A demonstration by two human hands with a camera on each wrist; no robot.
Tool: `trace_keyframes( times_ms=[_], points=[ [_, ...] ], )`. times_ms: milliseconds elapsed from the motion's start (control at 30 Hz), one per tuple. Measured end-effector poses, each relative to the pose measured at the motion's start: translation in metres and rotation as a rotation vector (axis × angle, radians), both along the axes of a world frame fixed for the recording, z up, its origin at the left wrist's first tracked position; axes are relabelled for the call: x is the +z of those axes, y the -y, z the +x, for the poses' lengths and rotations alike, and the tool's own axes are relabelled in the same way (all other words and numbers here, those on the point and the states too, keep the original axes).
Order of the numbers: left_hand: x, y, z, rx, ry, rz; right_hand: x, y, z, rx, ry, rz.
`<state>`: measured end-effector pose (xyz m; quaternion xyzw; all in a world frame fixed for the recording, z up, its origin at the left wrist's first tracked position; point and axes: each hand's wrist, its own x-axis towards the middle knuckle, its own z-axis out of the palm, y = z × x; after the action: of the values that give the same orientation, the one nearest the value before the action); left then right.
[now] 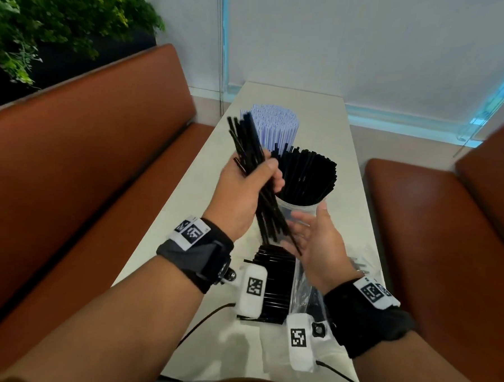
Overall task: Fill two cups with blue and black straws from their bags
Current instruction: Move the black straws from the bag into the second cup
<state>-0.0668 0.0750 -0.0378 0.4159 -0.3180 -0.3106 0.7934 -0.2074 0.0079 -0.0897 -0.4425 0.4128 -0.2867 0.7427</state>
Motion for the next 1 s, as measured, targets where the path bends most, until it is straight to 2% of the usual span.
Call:
trace_keyframes(
  times_ms=[67, 167, 333, 400, 467, 567, 667, 700, 800, 900, 1000],
  points=[
    [0.011, 0.003, 0.0, -0.01, -0.147, -0.099, 0.001, -0.002, 0.0, 0.012, 0.06, 0.131],
    [0.012, 0.007, -0.011, -0.006, -0.22, -0.112, 0.006, -0.003, 0.002, -0.028, 0.183, 0.239],
    [0.003, 0.012, -0.027, 0.022, -0.249, -0.041, 0.008, 0.0, 0.006, -0.069, 0.185, 0.179],
    [0.001, 0.013, -0.028, 0.04, -0.248, -0.02, 0.008, -0.001, 0.006, 0.002, 0.171, 0.134],
    [0.0, 0.013, -0.029, 0.036, -0.233, 0.011, 0.009, -0.005, 0.004, 0.086, 0.121, 0.022],
    [-0.004, 0.012, -0.024, 0.038, -0.253, 0.012, 0.011, -0.002, -0.004, 0.125, -0.013, -0.418],
    [-0.011, 0.011, -0.026, 0.03, -0.242, 0.058, 0.009, 0.002, -0.008, 0.522, -0.296, -0.813],
    [-0.013, 0.011, -0.029, 0.02, -0.238, 0.079, 0.007, 0.001, -0.007, 0.565, -0.367, -0.868],
    [-0.014, 0.012, -0.03, -0.024, -0.26, 0.108, 0.0, 0.0, -0.006, 0.466, -0.421, -0.902],
    [-0.003, 0.011, -0.013, -0.035, -0.332, 0.072, -0.01, 0.002, -0.01, 0.461, -0.573, -0.92],
    [0.003, 0.012, -0.004, 0.0, -0.348, 0.033, -0.017, 0.002, -0.011, 0.419, -0.596, -0.881]
  ],
)
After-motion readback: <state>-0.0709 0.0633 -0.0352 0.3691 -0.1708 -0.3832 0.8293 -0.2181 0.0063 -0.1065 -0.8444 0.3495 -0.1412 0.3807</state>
